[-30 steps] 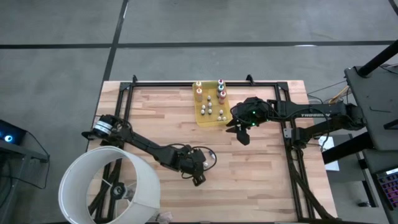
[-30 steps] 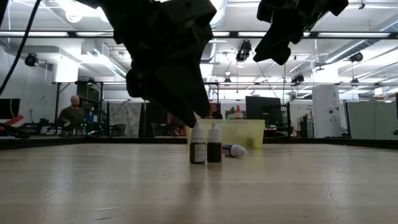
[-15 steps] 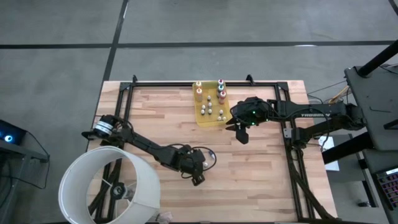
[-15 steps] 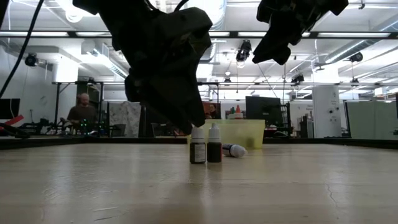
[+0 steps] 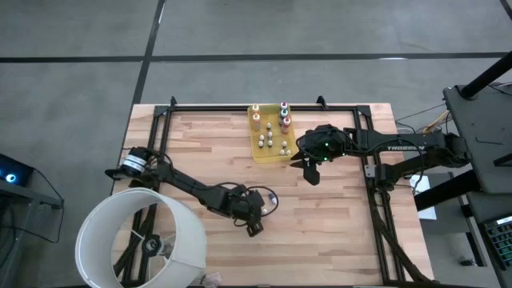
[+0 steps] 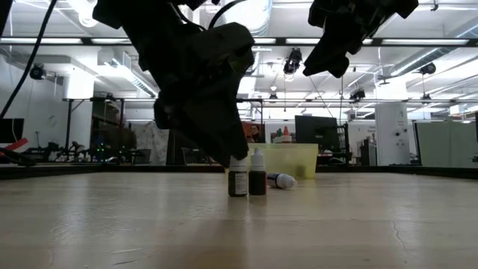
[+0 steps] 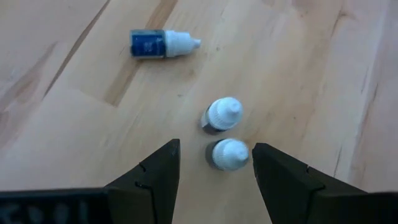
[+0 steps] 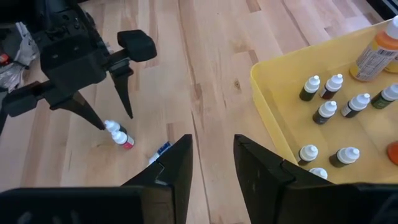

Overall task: Pick & Place food coloring
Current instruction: Put the small dark green food coloring bottle into the yellow bin

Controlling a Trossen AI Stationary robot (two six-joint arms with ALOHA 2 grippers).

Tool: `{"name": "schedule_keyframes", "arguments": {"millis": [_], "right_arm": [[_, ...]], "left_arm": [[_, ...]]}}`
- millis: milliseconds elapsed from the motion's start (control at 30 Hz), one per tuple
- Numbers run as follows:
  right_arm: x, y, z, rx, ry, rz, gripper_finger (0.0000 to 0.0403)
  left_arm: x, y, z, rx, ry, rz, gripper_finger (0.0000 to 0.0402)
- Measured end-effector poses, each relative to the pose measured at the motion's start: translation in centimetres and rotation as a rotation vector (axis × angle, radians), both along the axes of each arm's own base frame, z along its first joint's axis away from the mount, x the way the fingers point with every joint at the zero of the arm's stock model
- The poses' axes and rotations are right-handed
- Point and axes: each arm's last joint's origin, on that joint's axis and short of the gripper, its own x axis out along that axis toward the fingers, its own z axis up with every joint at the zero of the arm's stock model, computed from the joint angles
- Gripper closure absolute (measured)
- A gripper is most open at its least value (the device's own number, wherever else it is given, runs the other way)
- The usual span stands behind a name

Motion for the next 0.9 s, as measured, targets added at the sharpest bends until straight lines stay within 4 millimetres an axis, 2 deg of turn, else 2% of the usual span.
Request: {"name": "schedule_keyframes", "arguments": {"millis": [100, 267, 600, 900], "right_arm": [[0.0, 0.0, 0.0, 0.0, 0.0, -0.001, 0.0294], [0.0, 0.0, 0.0, -0.003, 0.001, -0.004, 0.0296], [0.0, 0.0, 0.0, 0.0, 0.0, -0.007, 0.0307], [0.0, 0.0, 0.0, 0.0, 0.0, -0.006, 0.0307]], "left_arm": [[0.2, 0.0, -0.2, -0.008, -0.007, -0.005, 0.0228], [0.8, -0.1, -1.8, -0.049, 0.03, -0.013, 0.0228], [1.0, -0.1, -1.6, -0.072, 0.03, -0.011, 0.023], [1.5, -0.1, -0.9, -0.091, 0.015, -0.019, 0.0278]]}}
